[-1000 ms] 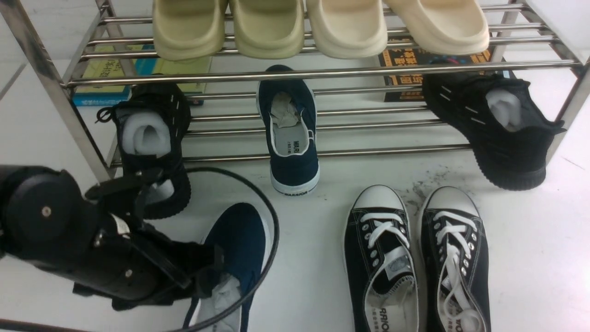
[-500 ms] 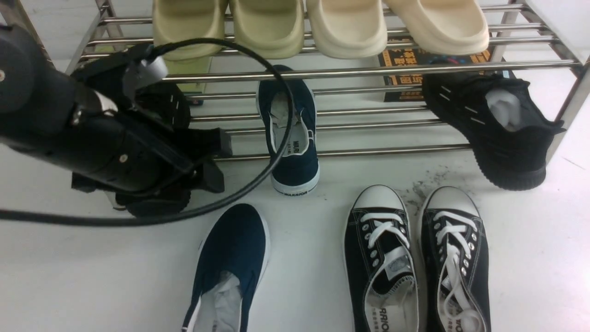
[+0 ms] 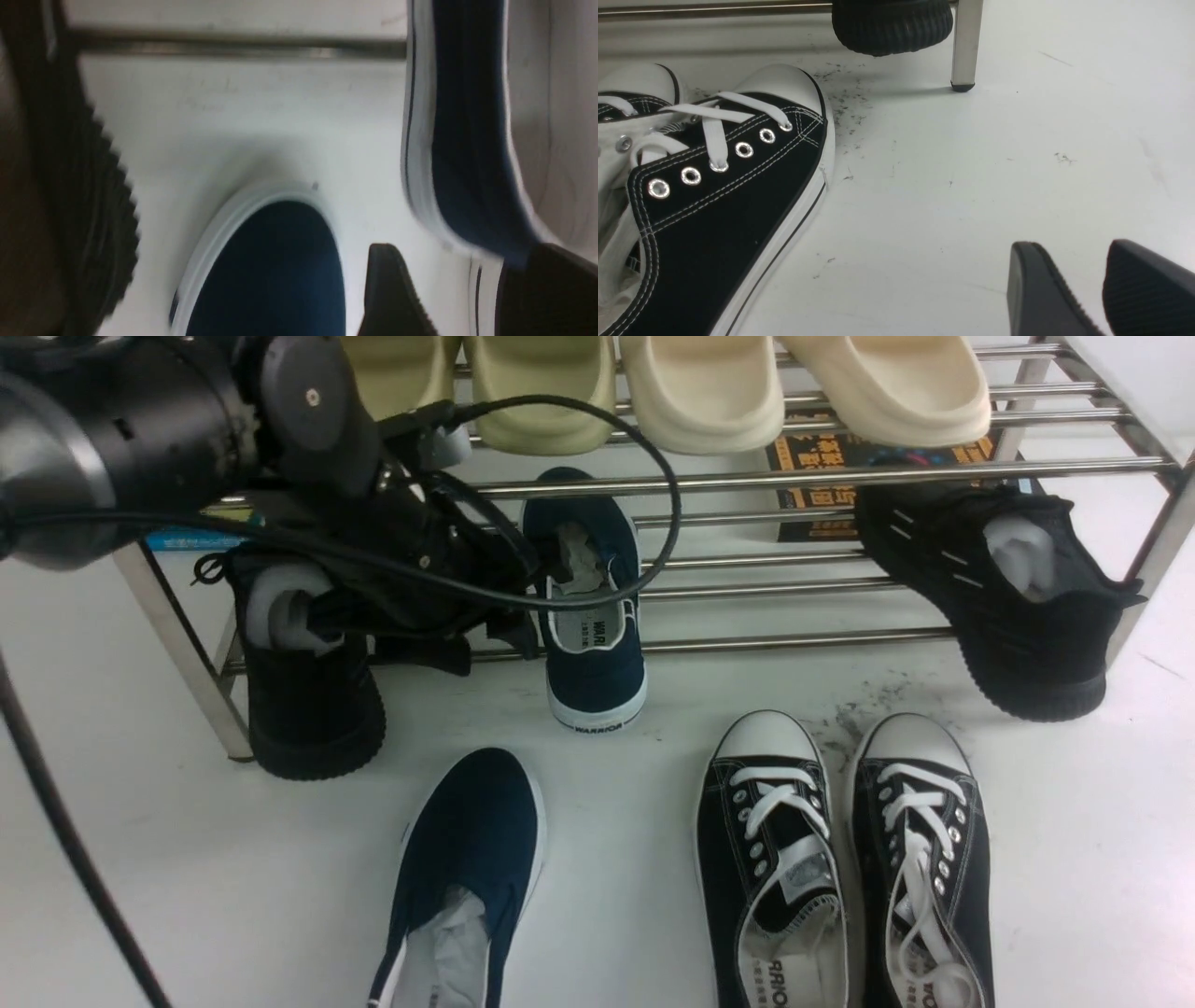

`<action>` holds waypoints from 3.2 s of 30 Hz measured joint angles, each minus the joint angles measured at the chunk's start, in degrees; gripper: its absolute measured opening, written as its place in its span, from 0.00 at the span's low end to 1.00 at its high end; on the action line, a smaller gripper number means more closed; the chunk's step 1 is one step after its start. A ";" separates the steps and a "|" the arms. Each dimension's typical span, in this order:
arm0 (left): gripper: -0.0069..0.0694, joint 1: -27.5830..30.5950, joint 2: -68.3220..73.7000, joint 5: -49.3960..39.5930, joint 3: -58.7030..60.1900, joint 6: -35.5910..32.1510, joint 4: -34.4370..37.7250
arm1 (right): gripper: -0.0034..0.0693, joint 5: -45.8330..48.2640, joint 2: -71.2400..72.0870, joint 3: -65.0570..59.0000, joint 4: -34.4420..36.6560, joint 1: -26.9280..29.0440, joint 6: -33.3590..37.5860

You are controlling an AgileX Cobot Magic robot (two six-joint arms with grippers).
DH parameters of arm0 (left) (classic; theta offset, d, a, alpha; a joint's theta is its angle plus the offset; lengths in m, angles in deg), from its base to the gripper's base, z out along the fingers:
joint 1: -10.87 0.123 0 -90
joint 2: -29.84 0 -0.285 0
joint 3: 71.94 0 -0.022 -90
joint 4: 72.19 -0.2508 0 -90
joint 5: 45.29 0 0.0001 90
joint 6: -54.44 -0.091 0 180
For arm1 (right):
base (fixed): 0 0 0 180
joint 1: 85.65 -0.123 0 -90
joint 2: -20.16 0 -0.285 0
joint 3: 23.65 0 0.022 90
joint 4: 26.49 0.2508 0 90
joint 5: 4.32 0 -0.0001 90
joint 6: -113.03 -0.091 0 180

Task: Take the shoes off the shelf with your hand on the white table.
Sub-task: 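Grasp the leftmost shoe on the bottom shelf of the shoe rack with the left gripper, then set the held shoe down on the floor in front of the rack with the left gripper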

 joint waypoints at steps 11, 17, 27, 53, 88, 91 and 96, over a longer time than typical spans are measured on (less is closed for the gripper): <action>0.62 0.00 7.45 13.22 -2.14 -0.14 0.14 | 0.38 0.00 0.00 0.00 0.00 0.00 0.00; 0.62 0.00 10.70 16.36 -2.14 -0.20 1.21 | 0.38 0.00 0.00 0.00 0.00 0.00 0.00; 0.39 0.00 11.58 16.73 -2.43 -0.28 3.26 | 0.38 0.00 0.00 0.00 0.00 0.00 0.00; 0.12 -0.58 -0.61 -9.47 -2.10 -0.04 7.32 | 0.38 0.00 0.00 0.00 0.00 0.00 0.00; 0.13 -34.63 2.28 -20.74 2.13 44.13 -27.41 | 0.38 0.00 0.00 0.00 0.00 0.00 0.00; 0.13 -34.63 3.84 -17.40 5.55 44.81 -26.15 | 0.38 0.00 0.00 0.00 0.00 0.00 0.00; 0.13 -34.77 5.54 -15.30 7.16 44.81 -24.33 | 0.38 0.00 0.00 0.00 0.00 0.00 0.00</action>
